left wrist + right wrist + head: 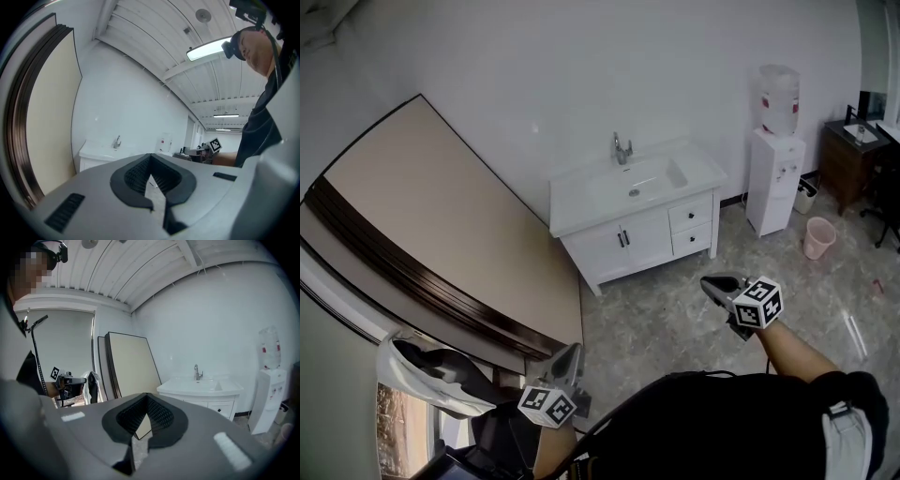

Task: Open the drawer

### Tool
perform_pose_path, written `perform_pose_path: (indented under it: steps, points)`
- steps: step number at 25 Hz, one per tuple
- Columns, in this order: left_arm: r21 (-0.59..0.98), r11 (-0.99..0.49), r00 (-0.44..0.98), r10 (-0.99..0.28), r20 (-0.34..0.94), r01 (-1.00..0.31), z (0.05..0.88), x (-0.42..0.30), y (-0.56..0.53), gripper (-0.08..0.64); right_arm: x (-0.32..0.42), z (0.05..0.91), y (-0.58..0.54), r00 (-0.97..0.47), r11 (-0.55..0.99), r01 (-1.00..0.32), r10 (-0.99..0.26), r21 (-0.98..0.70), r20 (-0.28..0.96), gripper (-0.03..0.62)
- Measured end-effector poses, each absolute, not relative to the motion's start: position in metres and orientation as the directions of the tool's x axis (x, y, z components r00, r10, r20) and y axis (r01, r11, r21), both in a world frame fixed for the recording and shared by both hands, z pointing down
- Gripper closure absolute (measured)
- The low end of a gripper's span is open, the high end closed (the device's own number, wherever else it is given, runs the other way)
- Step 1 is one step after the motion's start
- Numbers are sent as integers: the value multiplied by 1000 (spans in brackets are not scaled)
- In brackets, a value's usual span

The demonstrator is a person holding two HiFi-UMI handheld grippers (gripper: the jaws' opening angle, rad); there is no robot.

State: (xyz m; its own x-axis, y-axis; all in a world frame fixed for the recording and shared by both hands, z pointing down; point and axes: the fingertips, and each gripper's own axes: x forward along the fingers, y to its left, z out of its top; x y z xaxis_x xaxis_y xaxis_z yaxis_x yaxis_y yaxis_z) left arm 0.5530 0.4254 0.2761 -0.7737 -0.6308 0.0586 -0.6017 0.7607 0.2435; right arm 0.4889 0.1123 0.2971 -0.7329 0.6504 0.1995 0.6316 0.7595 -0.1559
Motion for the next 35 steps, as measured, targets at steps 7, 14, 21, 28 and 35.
perform_pose_path:
  steps: [7,14,21,28,35]
  points:
    - [252,746,-756,-650,74,-617,282,521,404,565,460,308,93,-740,770,615,638,-169,213,595]
    - [273,714,-728,-682,66,-645,290,466,431,565,420,315,115,-766,801,575,599,-166,235,595]
    - [260,656,-669,-742,47,-709,278,397,488,565,374,290,175,-808,838,531,546,-126,221,595]
    - [240,608,-617,-786,47,-757,275,347,547,565,339,285,229,-849,875,468,484,-123,213,595]
    - [257,617,-627,-777,49,-744,286,314,597,565,309,294,280,-839,871,476,491,-122,233,595]
